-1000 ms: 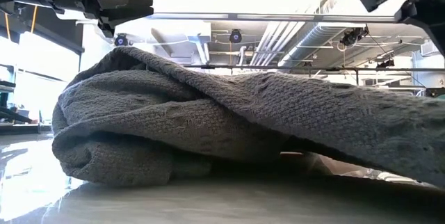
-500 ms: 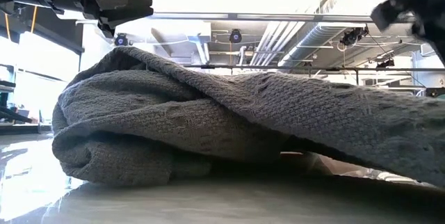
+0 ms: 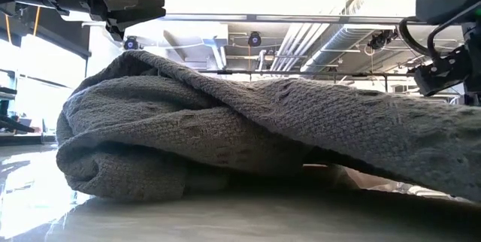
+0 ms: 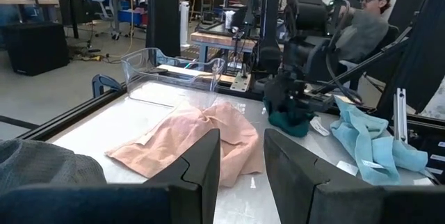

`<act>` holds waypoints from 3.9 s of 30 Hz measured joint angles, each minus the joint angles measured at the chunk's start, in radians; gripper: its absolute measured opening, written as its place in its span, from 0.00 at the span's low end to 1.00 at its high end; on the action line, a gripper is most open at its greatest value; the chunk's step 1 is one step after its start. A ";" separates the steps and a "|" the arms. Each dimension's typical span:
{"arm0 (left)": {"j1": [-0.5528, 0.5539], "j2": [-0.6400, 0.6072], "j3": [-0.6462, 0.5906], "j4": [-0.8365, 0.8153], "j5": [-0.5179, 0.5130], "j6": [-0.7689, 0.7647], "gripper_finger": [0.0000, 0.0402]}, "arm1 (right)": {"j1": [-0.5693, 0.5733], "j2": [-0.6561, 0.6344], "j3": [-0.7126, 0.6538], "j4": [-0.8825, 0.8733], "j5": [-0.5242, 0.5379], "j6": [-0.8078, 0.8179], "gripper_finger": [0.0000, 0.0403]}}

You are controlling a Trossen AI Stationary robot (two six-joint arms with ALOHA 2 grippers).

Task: Sort towels by color in basket
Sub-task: Put the dark green towel into the right transparent bin

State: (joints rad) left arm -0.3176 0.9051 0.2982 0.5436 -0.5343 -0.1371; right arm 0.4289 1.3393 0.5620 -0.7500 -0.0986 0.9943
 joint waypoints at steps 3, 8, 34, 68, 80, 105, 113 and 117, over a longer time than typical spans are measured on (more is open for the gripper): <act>0.000 0.000 0.000 0.001 0.000 0.000 0.25 | 0.001 0.017 -0.014 0.023 0.002 0.000 0.27; 0.000 0.000 0.001 0.000 0.000 0.000 0.25 | 0.003 0.008 -0.017 0.039 0.006 -0.025 0.05; 0.000 0.000 0.001 0.008 -0.001 0.000 0.25 | 0.004 -0.283 0.283 -0.059 0.433 -0.289 0.01; 0.010 0.000 0.001 0.061 -0.014 0.029 0.25 | -0.843 -0.536 0.270 0.057 0.672 -0.657 0.02; 0.010 0.000 0.000 0.061 -0.013 0.040 0.25 | -1.326 -0.367 0.239 0.076 0.260 -0.602 0.02; 0.010 0.000 0.000 0.051 0.001 0.034 0.25 | -1.462 0.011 0.240 0.113 0.152 -0.508 0.36; 0.010 0.000 0.000 0.053 0.001 0.034 0.25 | -1.490 -0.047 0.241 0.141 0.103 -0.486 0.48; 0.010 0.000 0.000 0.054 0.000 0.034 0.25 | -1.491 -0.085 0.242 0.133 0.088 -0.478 0.46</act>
State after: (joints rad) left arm -0.3080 0.9050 0.2981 0.5972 -0.5339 -0.1032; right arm -1.0618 1.2547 0.8036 -0.6166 -0.0101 0.5167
